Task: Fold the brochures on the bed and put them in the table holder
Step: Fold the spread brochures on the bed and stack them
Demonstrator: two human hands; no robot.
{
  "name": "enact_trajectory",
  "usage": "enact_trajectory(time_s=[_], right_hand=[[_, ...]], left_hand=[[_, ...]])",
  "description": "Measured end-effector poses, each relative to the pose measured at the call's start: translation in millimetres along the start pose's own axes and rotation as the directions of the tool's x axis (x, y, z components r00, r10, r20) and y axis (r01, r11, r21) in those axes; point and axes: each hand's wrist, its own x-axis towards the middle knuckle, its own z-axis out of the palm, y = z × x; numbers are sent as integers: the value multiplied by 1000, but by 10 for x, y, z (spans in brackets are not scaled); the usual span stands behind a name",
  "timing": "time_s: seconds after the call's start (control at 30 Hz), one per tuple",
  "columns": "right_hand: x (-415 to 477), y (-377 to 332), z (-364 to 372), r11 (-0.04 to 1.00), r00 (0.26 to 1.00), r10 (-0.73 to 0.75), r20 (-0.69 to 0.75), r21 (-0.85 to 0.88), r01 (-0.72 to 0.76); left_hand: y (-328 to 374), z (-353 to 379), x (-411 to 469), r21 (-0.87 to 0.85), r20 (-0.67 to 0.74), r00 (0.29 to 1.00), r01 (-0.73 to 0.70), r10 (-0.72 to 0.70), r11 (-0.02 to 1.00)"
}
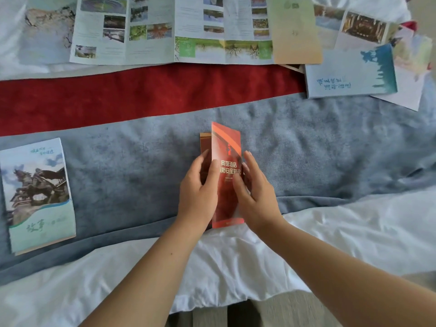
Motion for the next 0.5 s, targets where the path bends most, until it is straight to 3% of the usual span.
enact_trajectory(time_s=[0.2, 0.33, 0.5], right_hand=[[-9, -169, 9, 987, 998, 24, -62, 160, -13], [-29, -352, 111, 991, 993, -117, -32, 57, 119], [-30, -538, 375, 984, 979, -176, 100, -19, 179]], left_hand=[[54, 16, -108, -45, -96, 994, -50, 46, 998], [95, -124, -129, -41, -112, 990, -87, 82, 995], [59, -410, -123, 56, -154, 984, -80, 88, 995]])
